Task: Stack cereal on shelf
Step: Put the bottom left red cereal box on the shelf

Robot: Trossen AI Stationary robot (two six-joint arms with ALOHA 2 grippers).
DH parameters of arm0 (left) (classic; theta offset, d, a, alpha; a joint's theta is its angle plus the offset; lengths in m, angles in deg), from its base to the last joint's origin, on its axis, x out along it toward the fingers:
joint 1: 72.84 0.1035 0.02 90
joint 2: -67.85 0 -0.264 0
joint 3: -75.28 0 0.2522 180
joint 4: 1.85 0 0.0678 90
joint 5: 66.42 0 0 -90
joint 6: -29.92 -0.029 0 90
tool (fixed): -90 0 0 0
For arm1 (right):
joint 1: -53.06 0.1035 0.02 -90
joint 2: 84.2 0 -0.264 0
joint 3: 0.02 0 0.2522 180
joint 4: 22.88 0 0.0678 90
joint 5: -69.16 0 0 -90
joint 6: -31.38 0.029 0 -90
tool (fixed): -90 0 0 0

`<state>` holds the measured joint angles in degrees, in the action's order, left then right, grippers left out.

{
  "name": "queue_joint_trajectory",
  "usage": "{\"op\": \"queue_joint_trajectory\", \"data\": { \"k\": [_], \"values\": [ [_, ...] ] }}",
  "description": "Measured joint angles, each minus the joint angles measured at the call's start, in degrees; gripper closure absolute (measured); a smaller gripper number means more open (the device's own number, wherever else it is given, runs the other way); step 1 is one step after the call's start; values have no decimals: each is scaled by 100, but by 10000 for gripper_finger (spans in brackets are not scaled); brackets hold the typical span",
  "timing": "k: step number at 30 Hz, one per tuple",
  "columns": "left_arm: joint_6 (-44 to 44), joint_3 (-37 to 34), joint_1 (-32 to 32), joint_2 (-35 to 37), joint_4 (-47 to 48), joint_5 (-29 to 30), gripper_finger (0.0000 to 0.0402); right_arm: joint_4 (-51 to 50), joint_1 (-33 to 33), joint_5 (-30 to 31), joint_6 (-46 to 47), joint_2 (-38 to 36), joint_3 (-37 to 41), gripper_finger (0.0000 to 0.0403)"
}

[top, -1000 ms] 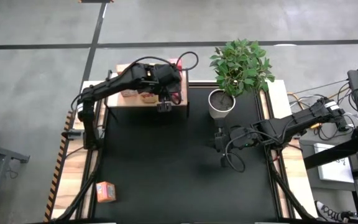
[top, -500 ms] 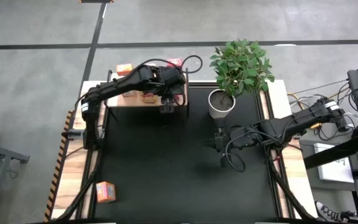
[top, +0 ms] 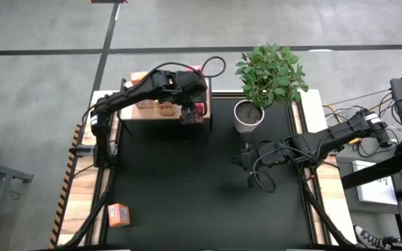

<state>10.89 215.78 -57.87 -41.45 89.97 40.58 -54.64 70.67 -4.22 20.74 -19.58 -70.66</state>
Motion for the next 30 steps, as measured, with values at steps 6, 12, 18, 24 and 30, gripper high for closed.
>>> {"op": "queue_joint_trajectory", "data": {
  "k": [6, 12, 18, 24, 30],
  "values": [
    [0, 85, 3, 2, -1, 2, 216, 2, 0, -1, 17, 0, 0, 390],
    [4, 11, 3, 0, 1, 2, 216, 2, 0, 0, 17, 0, 0, 390],
    [52, -92, -12, -5, 6, 2, 216, 32, 0, -1, 18, 0, 0, 390],
    [145, -110, -14, -15, 22, 2, 216, 879, -107, 213, -236, 277, 115, 390],
    [153, -115, -13, -15, 46, 2, 216, 2074, -528, 519, -795, 961, 173, 390]
  ]
}}
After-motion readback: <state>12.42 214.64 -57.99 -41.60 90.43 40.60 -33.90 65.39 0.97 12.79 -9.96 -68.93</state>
